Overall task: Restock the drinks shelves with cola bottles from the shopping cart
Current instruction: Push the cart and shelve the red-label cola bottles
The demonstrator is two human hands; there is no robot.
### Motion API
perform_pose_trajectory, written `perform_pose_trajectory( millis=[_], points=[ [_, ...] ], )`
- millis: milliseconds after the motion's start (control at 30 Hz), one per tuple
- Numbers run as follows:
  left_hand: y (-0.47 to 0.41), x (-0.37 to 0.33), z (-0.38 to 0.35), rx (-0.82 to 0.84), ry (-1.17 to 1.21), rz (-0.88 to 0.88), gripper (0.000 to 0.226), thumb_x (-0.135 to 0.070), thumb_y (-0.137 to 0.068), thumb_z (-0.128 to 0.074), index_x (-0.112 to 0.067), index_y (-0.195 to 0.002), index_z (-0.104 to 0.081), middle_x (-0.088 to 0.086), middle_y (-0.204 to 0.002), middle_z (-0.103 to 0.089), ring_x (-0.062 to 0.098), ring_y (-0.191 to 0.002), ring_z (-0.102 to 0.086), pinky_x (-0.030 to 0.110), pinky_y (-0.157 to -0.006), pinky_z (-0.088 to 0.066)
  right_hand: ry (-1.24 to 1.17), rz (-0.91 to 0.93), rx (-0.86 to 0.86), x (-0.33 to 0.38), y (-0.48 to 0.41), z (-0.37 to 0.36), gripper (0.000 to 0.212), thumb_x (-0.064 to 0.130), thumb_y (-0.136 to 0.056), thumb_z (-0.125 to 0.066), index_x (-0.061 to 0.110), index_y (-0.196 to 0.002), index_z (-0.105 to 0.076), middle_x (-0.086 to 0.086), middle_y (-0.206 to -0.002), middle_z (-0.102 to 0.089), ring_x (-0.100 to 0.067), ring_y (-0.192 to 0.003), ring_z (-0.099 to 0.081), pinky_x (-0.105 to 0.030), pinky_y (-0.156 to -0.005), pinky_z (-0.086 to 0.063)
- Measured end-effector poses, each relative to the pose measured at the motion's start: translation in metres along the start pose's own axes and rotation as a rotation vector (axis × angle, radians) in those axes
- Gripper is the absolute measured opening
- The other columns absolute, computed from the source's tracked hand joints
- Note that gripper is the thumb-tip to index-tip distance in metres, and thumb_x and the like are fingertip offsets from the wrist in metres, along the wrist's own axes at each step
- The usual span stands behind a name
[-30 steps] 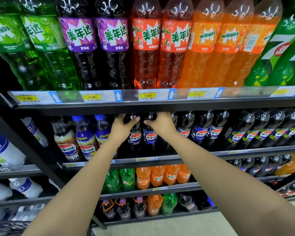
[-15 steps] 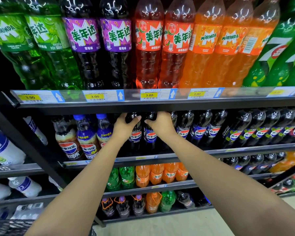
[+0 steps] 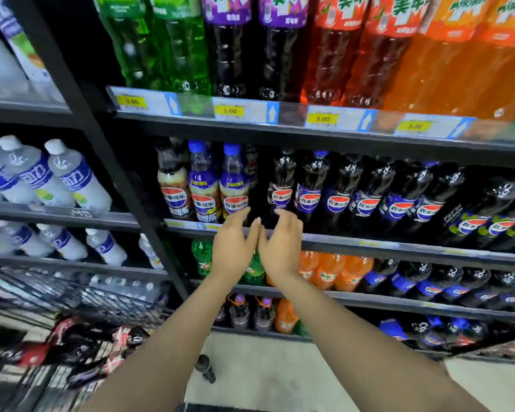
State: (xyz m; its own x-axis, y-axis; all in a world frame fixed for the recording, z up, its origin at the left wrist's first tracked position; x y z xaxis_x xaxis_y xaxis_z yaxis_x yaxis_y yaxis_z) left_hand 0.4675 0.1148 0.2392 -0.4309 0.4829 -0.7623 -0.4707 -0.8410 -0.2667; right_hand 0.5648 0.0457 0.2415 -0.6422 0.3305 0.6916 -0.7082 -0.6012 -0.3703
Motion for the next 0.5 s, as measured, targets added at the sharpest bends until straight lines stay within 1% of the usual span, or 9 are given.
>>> perform_pose_trajectory(
  millis=[67,100,167,233,333,400,500],
  points=[
    [0.021,0.022,0.009,-0.031,-0.185,0.021,0.042,-0.036,-0.097,-0.051,-0.012,-0.131,-0.054,0.004,-0.127,-0.060,0.023,-0.116,-0.055,0.034,-0.088,-0.047,0.078,0.032,0.130,-0.006,0.017,-0.022,0.044,0.021,-0.083,-0.067,0.001,-0.119,-0.054,-0.015,-0.114,-0.058,-0.034,-0.110,-0.051,-0.043,-0.094,-0.045],
    [0.031,0.035,0.012,-0.030,-0.276,0.053,0.044,-0.037,-0.096,-0.052,-0.011,-0.132,-0.053,0.006,-0.128,-0.059,0.026,-0.117,-0.054,0.037,-0.089,-0.047,0.143,0.060,0.195,-0.010,0.024,-0.031,0.047,0.023,-0.081,-0.068,0.000,-0.120,-0.054,-0.016,-0.113,-0.058,-0.036,-0.109,-0.051,-0.044,-0.094,-0.045],
    [0.050,0.062,0.014,0.005,-0.457,0.129,0.053,-0.043,-0.094,-0.053,-0.009,-0.135,-0.050,0.012,-0.134,-0.055,0.031,-0.122,-0.050,0.041,-0.097,-0.045,0.296,0.121,0.337,-0.020,0.037,-0.047,0.053,0.030,-0.082,-0.066,0.002,-0.124,-0.052,-0.017,-0.116,-0.057,-0.038,-0.110,-0.051,-0.045,-0.095,-0.042],
    [0.071,0.085,0.016,0.044,-0.607,0.225,0.063,-0.050,-0.091,-0.053,-0.011,-0.139,-0.047,0.016,-0.139,-0.049,0.035,-0.127,-0.045,0.045,-0.105,-0.040,0.430,0.189,0.533,-0.032,0.051,-0.062,0.058,0.039,-0.085,-0.061,0.008,-0.131,-0.044,-0.015,-0.126,-0.049,-0.035,-0.118,-0.045,-0.041,-0.099,-0.037],
    [0.108,0.107,0.015,0.073,-0.700,0.413,0.071,-0.057,-0.088,-0.051,-0.018,-0.145,-0.039,0.017,-0.149,-0.037,0.037,-0.137,-0.032,0.048,-0.113,-0.028,0.557,0.327,0.781,-0.051,0.072,-0.079,0.062,0.045,-0.089,-0.055,0.011,-0.137,-0.035,-0.015,-0.135,-0.041,-0.034,-0.124,-0.039,-0.040,-0.102,-0.035],
    [0.133,0.116,0.012,0.081,-0.739,0.515,0.075,-0.062,-0.087,-0.048,-0.021,-0.147,-0.032,0.018,-0.153,-0.027,0.037,-0.141,-0.023,0.049,-0.115,-0.018,0.614,0.422,0.879,-0.058,0.085,-0.084,0.064,0.049,-0.089,-0.054,0.012,-0.137,-0.035,-0.016,-0.134,-0.043,-0.034,-0.124,-0.039,-0.042,-0.103,-0.037],
    [0.175,0.126,0.013,0.057,-0.753,0.717,0.082,-0.068,-0.083,-0.047,-0.022,-0.148,-0.027,0.018,-0.155,-0.022,0.037,-0.142,-0.019,0.051,-0.115,-0.018,0.632,0.529,0.984,-0.063,0.102,-0.089,0.058,0.047,-0.088,-0.057,0.012,-0.132,-0.040,-0.015,-0.131,-0.045,-0.034,-0.124,-0.039,-0.043,-0.102,-0.037]
  ],
)
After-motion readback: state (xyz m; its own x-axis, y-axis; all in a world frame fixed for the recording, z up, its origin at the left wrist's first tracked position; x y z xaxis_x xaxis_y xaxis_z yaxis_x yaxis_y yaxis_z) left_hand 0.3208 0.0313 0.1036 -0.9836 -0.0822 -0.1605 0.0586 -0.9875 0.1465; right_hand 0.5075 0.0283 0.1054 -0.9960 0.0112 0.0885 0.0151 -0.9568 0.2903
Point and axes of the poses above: each hand's wrist, its own y-axis away from the middle knuckle, its own z-axis out of the back of the hand, x = y × z, the point moved 7 cm from there along -y, towards the middle knuckle
